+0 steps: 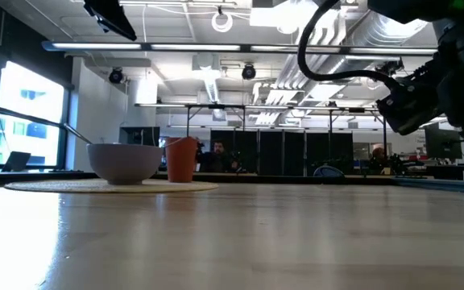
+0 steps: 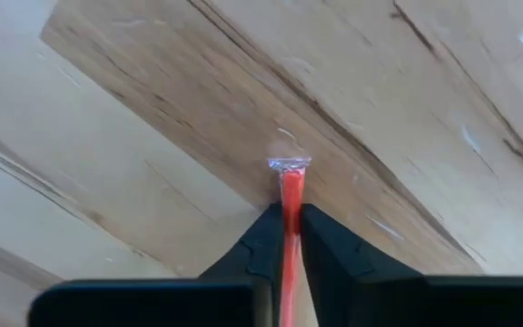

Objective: Pick & Place Utensil
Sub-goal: Put the orange straw into the orange cup

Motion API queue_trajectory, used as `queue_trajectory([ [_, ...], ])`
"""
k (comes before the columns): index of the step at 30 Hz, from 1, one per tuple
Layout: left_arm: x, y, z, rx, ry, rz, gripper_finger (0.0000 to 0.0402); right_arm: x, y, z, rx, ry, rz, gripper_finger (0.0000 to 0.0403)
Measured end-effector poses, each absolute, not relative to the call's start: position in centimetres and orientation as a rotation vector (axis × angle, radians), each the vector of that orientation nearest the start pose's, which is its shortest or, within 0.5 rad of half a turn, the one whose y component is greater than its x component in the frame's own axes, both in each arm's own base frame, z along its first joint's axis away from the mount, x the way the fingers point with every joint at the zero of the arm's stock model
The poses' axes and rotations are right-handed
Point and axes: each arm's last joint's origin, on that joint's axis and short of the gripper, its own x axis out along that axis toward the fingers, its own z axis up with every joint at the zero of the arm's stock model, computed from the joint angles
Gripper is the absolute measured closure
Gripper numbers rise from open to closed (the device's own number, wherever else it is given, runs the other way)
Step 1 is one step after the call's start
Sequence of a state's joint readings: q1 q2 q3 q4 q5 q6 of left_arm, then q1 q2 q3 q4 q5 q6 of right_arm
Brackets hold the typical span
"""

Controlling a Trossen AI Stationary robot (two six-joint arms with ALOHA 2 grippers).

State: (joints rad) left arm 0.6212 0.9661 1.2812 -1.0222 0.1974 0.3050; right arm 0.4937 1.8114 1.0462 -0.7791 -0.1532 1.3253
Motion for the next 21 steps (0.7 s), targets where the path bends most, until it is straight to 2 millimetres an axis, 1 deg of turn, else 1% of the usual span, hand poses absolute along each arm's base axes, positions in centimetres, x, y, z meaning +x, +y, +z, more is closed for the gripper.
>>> queue_trajectory([
  [5,13.1,8.7,39.1,0.006,0.705,0.301,0.0300,27.2,14.2,13.8,0.742,1.525,-0.529,0.0398],
  [9,13.1,8.7,39.1,0.006,0.705,0.301,0.0300,28.2,13.0,14.6,0.719,1.416,-0.506,0.0398],
  [12,13.1,8.7,39.1,0.006,0.705,0.301,0.0300,28.9,11.6,16.2,0.683,1.290,-0.469,0.0398],
  [15,13.1,8.7,39.1,0.006,0.705,0.301,0.0300,29.8,9.7,18.0,0.618,1.134,-0.452,0.0401],
  [21,13.1,8.7,39.1,0.007,0.706,0.302,0.0300,31.6,5.3,23.1,0.458,0.687,-0.480,0.0400],
])
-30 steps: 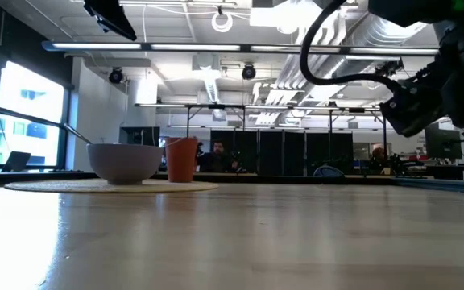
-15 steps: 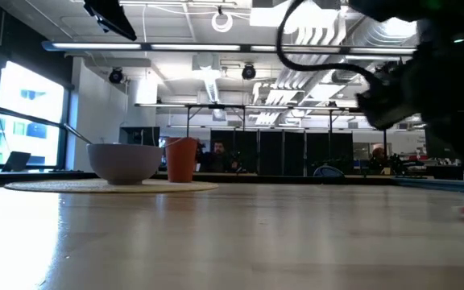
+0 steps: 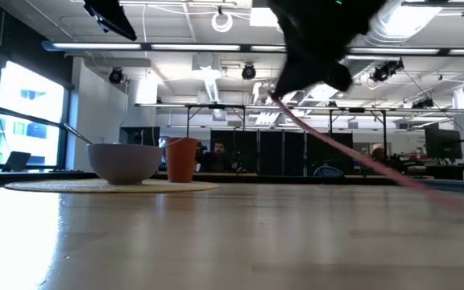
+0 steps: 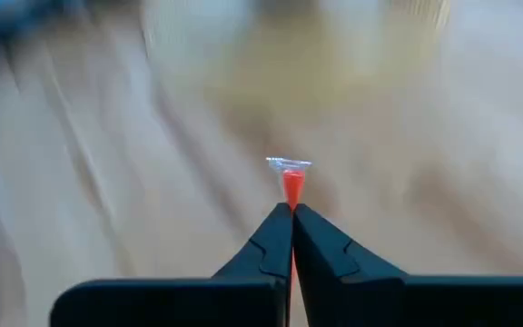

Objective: Pick & Place Utensil
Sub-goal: Put the orange straw into the orange cup

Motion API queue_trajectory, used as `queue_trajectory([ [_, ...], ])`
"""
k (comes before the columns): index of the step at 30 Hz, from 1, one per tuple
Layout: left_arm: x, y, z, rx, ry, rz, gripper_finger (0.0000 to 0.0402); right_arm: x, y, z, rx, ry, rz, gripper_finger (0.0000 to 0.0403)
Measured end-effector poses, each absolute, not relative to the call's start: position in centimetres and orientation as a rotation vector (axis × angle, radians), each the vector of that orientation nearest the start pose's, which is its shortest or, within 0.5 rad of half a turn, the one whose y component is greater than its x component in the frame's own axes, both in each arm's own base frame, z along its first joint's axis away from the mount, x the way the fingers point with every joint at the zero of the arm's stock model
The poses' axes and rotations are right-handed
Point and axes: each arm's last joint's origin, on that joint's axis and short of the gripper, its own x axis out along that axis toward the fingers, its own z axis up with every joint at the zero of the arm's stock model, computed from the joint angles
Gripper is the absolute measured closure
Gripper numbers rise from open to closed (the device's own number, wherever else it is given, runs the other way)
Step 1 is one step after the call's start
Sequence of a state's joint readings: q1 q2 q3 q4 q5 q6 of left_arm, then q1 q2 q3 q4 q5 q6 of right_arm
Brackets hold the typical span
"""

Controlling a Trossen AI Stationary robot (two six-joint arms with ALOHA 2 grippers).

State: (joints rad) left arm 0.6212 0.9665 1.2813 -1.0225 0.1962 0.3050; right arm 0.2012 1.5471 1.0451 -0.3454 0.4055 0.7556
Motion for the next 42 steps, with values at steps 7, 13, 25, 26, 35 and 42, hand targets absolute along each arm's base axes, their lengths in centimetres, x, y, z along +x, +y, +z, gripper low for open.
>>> queue_trajectory([
  [7,13.1,8.7,39.1,0.006,0.706,0.302,0.0300,34.0,0.2,28.7,0.281,0.136,-0.597,0.0401],
  [13,13.1,8.7,39.1,0.007,0.705,0.302,0.0300,35.5,-4.1,30.6,0.242,-0.239,-0.654,0.0401],
  [25,13.1,8.7,39.1,0.011,0.704,0.301,0.0300,38.7,-11.0,29.6,0.150,-0.532,-0.799,0.0401],
  [26,13.1,8.7,39.1,0.011,0.704,0.301,0.0300,39.3,-11.5,29.7,0.136,-0.510,-0.809,0.0401],
  [35,13.1,8.7,39.1,0.011,0.704,0.300,0.0300,43.9,-13.9,27.8,0.096,-0.242,-0.862,0.0399],
  [42,13.1,8.7,39.1,0.011,0.704,0.300,0.0300,45.8,-15.6,25.5,0.144,-0.140,-0.824,0.0401],
])
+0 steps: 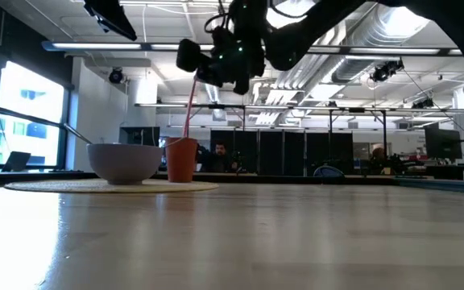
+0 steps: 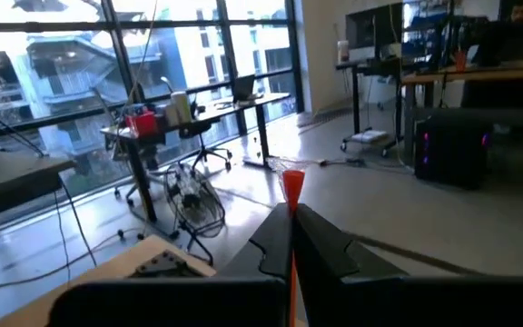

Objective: Pick & Place Utensil
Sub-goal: Put the orange straw into the orange cup, then return to Home Position

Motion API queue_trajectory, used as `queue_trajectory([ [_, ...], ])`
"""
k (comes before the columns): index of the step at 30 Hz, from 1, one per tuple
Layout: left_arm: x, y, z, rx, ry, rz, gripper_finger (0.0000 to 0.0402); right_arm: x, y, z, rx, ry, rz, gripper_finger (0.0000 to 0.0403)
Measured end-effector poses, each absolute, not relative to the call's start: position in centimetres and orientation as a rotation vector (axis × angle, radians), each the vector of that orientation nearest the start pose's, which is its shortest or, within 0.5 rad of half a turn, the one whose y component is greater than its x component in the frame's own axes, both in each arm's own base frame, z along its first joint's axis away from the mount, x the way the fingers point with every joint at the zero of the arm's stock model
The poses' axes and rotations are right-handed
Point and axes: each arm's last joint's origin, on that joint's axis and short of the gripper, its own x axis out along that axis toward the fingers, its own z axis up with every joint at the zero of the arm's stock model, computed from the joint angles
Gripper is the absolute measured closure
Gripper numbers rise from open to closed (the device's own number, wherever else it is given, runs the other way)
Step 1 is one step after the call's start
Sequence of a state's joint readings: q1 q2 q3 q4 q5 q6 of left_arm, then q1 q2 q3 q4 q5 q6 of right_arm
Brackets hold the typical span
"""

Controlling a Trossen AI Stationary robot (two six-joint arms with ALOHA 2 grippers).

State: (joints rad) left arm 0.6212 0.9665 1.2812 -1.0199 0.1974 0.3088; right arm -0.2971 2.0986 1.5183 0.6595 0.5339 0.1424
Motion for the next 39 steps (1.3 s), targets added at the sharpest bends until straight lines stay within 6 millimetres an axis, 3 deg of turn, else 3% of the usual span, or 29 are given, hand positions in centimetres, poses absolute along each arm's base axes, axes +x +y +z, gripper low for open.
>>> queue_trajectory([
  [9,13.1,8.7,39.1,0.011,0.704,0.300,0.0300,45.6,-17.2,24.0,0.267,-0.078,-0.795,0.0359],
  [19,13.1,8.7,39.1,0.011,0.704,0.300,0.0300,45.6,-16.9,24.3,0.243,-0.073,-0.784,0.0272],
  [22,13.1,8.7,39.1,0.011,0.704,0.300,0.0300,45.3,-16.8,25.4,0.240,-0.099,-0.787,0.0250],
  [28,13.1,8.7,39.1,0.011,0.704,0.300,0.0300,43.9,-15.5,29.5,0.162,-0.118,-0.771,0.0217],
  [34,13.1,8.7,39.1,0.011,0.704,0.301,0.0300,41.8,-12.2,34.1,0.033,-0.041,-0.763,0.0206],
  [39,13.1,8.7,39.1,0.011,0.705,0.302,0.0300,39.7,-8.6,36.2,-0.054,0.128,-0.718,0.0206],
])
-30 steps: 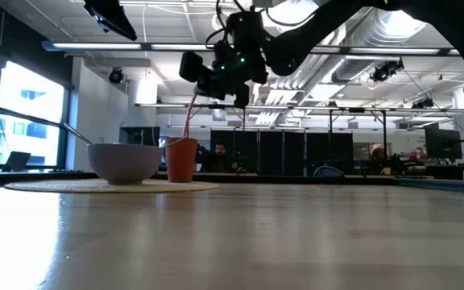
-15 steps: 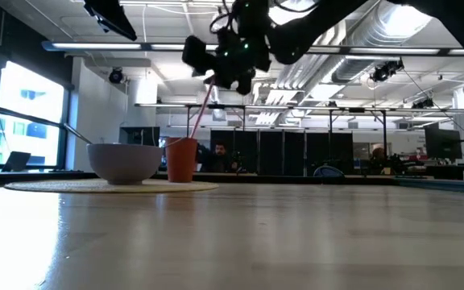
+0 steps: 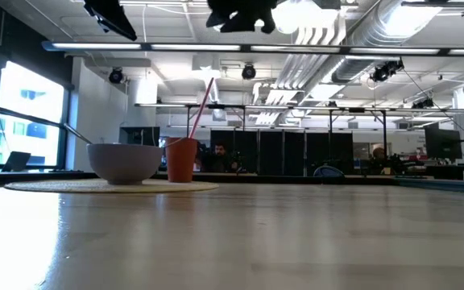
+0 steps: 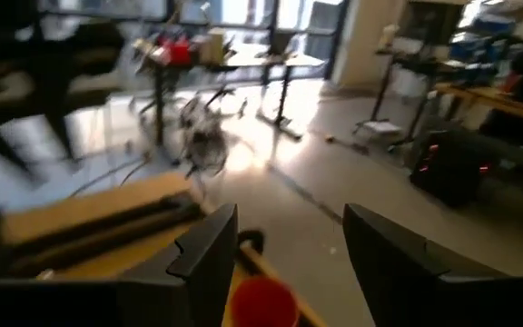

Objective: Pick & Place Utensil
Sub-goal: Return to Home Position

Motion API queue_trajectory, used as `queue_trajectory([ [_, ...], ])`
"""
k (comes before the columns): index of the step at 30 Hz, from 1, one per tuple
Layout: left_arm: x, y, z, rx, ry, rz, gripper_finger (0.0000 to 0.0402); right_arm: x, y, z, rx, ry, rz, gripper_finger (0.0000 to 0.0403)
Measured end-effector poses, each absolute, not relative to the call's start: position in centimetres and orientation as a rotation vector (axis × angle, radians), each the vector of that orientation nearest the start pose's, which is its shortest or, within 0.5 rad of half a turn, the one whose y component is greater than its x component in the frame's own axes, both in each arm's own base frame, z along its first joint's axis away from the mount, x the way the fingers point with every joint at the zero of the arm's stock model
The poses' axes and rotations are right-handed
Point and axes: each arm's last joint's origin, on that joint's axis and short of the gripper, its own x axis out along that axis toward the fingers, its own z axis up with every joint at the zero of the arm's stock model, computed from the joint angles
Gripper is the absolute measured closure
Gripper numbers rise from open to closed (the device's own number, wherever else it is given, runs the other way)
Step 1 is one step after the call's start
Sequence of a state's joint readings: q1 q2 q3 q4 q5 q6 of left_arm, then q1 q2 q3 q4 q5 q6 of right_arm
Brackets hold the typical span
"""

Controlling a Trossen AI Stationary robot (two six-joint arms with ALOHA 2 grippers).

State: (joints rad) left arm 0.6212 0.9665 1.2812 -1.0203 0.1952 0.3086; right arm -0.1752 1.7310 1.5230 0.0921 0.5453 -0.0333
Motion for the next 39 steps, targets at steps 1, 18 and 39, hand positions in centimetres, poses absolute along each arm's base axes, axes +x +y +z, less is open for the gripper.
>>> queue_trajectory([
  [1,13.1,8.7,39.1,0.012,0.705,0.303,0.0300,39.4,-7.8,36.3,-0.060,0.163,-0.679,0.0206],
  [18,13.1,8.7,39.1,0.013,0.707,0.307,0.0300,39.9,5.0,29.8,-0.089,0.641,-0.198,0.0206],
  [39,14.0,8.0,35.9,-0.059,0.449,-0.018,0.0300,41.8,12.1,22.4,-0.132,0.695,-0.058,0.0206],
])
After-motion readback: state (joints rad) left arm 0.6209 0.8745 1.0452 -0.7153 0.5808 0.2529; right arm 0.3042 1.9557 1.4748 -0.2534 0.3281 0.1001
